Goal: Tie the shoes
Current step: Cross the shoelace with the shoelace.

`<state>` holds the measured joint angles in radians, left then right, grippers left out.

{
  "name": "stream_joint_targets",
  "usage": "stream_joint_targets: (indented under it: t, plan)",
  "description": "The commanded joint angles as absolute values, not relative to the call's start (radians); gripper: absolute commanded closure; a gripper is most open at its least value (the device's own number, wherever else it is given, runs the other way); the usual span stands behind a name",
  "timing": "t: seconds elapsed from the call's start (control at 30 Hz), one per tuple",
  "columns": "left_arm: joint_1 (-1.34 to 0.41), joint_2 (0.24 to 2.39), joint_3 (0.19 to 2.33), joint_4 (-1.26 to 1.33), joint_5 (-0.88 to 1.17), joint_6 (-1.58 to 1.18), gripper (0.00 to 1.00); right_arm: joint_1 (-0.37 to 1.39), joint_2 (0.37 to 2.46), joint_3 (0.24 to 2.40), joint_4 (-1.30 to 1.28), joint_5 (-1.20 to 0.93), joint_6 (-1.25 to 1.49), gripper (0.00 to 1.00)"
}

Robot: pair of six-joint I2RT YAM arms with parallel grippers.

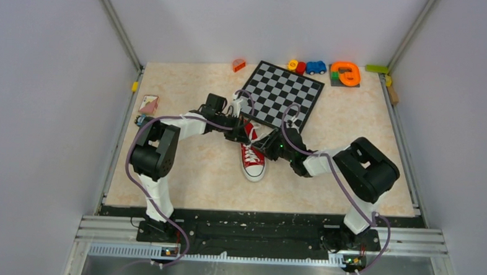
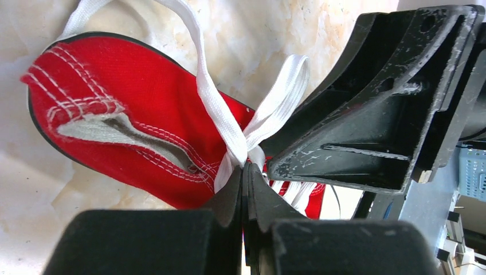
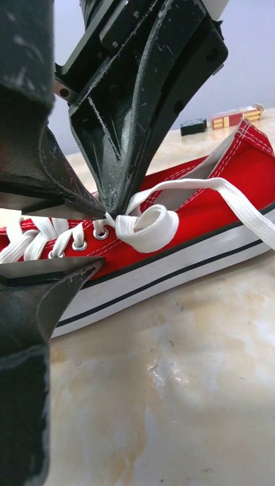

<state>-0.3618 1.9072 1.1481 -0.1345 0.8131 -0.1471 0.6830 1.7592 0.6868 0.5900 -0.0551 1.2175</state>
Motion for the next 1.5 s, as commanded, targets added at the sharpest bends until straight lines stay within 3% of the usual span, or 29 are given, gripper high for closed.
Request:
stream_joint_targets:
  t: [0.0,0.17,0.4,0.57,1.13,1.47]
  plan:
    - [-0.367,1.888,1.134,-0.149,0.797,-0.127,1.00,0.690,1.800,0.725,0.663,-0.057,1.261,0.68]
    - [-0.367,1.887,1.133,-0.153,0.797,-0.125,1.00,0.691,1.819,0.737,0.683,-0.044,1.265,0.69]
    - [-0.367,1.887,1.133,-0.153,0.797,-0.125,1.00,0.692,1.837,0.756,0.705,-0.032,1.259,0.78]
    - [-0.368,1.880,1.132,-0.155,0.798,-0.124,1.00,0.695,1.802,0.743,0.703,0.027,1.194,1.00]
    - [-0.366,1.815,1.083,-0.083,0.811,-0.157,1.00,0.732,1.680,0.764,0.648,-0.018,0.944,1.00]
    - [-0.364,1.852,1.060,0.046,0.960,-0.254,1.00,0.731,1.685,0.795,0.636,-0.087,0.932,1.00]
